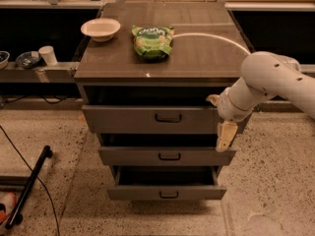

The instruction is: Open top drawer

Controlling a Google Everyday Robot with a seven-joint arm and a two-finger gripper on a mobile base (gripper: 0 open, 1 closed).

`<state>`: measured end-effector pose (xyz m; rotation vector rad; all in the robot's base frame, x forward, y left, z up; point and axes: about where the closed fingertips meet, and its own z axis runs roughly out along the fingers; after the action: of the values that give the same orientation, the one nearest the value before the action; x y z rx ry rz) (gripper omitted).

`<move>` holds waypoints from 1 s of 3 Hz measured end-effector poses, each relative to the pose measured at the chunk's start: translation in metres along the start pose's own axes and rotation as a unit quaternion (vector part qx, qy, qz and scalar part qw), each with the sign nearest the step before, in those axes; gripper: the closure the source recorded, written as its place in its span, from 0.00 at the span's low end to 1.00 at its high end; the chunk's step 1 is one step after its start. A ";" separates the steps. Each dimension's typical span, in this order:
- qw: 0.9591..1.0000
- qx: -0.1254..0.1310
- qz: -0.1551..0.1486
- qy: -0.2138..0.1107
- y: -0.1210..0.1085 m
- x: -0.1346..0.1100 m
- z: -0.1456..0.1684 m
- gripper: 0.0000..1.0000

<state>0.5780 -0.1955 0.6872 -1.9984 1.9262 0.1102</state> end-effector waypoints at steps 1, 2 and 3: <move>1.000 -0.015 0.013 0.005 -0.012 0.011 0.018 0.00; 0.999 -0.027 0.026 0.009 -0.018 0.020 0.026 0.16; 0.999 -0.032 0.031 0.017 -0.020 0.024 0.023 0.32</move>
Offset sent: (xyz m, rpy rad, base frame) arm 0.0334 -0.0197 -0.0306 -0.0153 0.0940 -0.0638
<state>0.6040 -0.2109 0.6624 -1.9940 2.0302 0.1570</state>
